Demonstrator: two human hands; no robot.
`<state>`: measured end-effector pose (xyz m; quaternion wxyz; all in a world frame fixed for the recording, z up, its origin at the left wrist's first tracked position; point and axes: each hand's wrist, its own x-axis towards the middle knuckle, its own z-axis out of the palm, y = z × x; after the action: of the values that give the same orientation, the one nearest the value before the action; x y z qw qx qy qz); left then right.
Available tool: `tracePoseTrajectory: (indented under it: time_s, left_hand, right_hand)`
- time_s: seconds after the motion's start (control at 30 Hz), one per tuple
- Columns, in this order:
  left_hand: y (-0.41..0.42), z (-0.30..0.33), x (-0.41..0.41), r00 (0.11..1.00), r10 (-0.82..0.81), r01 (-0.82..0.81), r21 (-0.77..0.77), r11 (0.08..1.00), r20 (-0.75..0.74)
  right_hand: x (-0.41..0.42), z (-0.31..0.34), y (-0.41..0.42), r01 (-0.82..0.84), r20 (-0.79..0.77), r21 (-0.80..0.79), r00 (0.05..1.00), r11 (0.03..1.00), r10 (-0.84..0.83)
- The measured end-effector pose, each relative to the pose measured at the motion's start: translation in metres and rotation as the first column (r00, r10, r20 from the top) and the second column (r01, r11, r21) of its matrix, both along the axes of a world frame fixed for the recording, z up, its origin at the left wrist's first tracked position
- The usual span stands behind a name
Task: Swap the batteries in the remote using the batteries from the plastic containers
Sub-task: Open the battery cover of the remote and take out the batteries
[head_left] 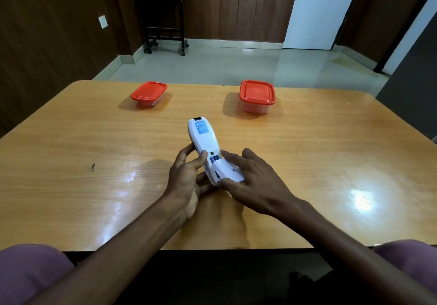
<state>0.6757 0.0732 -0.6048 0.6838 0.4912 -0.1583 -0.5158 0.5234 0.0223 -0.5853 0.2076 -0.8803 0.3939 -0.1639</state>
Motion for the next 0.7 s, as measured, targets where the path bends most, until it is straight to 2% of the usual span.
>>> tracePoseTrajectory:
  time_s: [0.1,0.17,0.23,0.33,0.6,0.7]
  left_hand:
    - [-0.003,0.001,0.005,1.0,0.026,-0.026,0.008,1.0,0.014]
    - [-0.003,0.0,0.004,0.999,0.03,-0.03,0.017,0.999,0.018]
    - [-0.001,-0.001,0.002,1.0,0.018,-0.018,0.027,0.999,0.022]
    - [0.0,-0.001,-0.001,1.0,-0.002,0.001,0.04,0.999,0.022]
    - [0.002,-0.001,0.001,0.999,-0.024,0.023,0.039,0.999,0.025]
    - [0.0,-0.001,0.0,0.999,-0.02,0.018,0.04,0.999,0.033]
  right_hand:
    - [-0.009,-0.001,-0.007,0.025,0.028,0.004,0.999,1.0,-0.025]
    - [-0.014,-0.003,-0.016,0.112,0.037,0.012,0.993,0.994,-0.112]
    - [-0.017,-0.007,-0.026,0.214,-0.009,-0.012,0.977,0.977,-0.214]
    - [-0.019,-0.013,-0.039,0.29,-0.114,-0.131,0.945,0.948,-0.305]
    - [-0.017,-0.019,-0.046,0.286,-0.233,-0.267,0.908,0.92,-0.35]
    - [-0.012,-0.011,-0.036,0.26,-0.163,-0.348,0.929,0.901,-0.331]
